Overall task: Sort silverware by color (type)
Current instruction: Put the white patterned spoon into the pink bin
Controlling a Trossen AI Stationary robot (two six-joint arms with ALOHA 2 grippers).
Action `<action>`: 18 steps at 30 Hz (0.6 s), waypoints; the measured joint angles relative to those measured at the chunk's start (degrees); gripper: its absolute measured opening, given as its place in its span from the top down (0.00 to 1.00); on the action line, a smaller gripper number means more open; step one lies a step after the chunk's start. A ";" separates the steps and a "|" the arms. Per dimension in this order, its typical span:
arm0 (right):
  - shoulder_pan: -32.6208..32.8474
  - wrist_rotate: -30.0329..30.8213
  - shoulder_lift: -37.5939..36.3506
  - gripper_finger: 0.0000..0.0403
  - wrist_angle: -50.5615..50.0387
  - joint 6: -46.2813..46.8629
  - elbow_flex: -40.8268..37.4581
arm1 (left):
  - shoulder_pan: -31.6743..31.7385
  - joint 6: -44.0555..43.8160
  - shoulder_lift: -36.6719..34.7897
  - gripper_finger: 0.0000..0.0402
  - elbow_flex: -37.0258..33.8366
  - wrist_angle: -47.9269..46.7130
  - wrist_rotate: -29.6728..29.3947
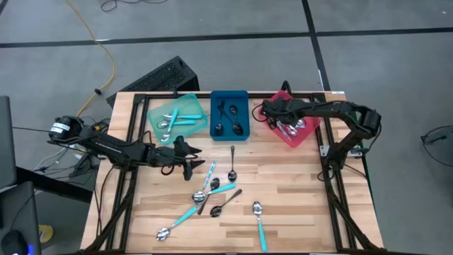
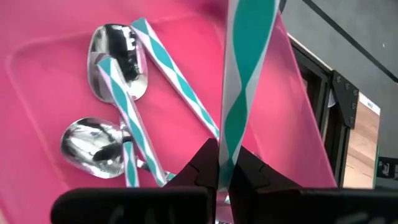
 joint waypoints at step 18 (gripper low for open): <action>-0.27 -1.04 0.00 0.90 2.49 -1.15 0.00 | -0.01 0.02 0.00 0.43 0.00 0.00 0.03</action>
